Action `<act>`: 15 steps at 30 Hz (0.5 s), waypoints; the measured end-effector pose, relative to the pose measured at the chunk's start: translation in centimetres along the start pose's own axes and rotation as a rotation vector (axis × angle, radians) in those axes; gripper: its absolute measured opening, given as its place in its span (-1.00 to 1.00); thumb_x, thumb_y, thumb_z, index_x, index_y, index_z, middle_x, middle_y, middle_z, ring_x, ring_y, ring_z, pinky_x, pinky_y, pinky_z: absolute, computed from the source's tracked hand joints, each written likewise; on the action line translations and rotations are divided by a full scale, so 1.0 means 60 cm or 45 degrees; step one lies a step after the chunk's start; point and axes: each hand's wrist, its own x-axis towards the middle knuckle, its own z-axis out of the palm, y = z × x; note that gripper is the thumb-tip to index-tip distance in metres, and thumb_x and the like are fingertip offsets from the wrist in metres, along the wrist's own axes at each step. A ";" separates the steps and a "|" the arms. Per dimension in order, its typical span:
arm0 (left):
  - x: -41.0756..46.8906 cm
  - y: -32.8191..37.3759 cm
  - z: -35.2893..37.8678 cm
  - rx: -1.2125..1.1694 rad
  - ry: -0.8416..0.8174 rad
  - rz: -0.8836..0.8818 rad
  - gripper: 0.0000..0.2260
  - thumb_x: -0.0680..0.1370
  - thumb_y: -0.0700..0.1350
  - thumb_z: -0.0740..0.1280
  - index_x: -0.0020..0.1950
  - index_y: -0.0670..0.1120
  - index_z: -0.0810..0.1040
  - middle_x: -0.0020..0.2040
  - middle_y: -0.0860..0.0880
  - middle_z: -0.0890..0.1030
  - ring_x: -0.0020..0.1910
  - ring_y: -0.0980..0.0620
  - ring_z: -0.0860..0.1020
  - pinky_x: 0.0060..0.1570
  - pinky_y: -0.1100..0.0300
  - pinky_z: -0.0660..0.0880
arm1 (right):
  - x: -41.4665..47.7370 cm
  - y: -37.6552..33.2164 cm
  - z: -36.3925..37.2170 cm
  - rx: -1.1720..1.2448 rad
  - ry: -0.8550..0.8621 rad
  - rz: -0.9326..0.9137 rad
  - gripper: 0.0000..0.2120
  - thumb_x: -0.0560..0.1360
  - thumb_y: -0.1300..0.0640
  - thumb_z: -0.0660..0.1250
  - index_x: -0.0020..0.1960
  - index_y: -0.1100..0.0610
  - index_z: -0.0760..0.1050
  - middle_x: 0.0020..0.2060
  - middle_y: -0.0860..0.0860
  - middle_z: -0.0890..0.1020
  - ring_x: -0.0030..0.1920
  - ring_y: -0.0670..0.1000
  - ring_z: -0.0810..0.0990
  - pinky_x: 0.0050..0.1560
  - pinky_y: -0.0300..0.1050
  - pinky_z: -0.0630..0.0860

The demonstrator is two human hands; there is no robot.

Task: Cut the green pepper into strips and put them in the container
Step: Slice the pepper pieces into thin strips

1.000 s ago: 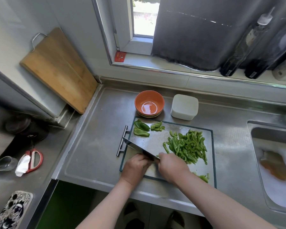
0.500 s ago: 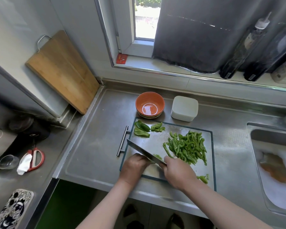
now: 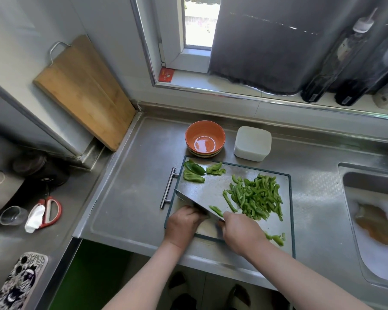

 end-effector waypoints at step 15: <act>-0.002 0.007 -0.020 -0.056 -0.099 0.029 -0.91 0.50 -0.11 0.41 -0.07 -0.01 0.72 -0.18 0.04 0.63 -0.19 0.03 0.55 -0.31 0.14 0.54 | 0.010 0.006 -0.017 0.183 0.054 0.040 -0.72 0.65 -0.08 0.12 0.00 0.07 0.49 -0.13 0.03 0.60 -0.11 0.12 0.58 -0.16 -0.01 0.50</act>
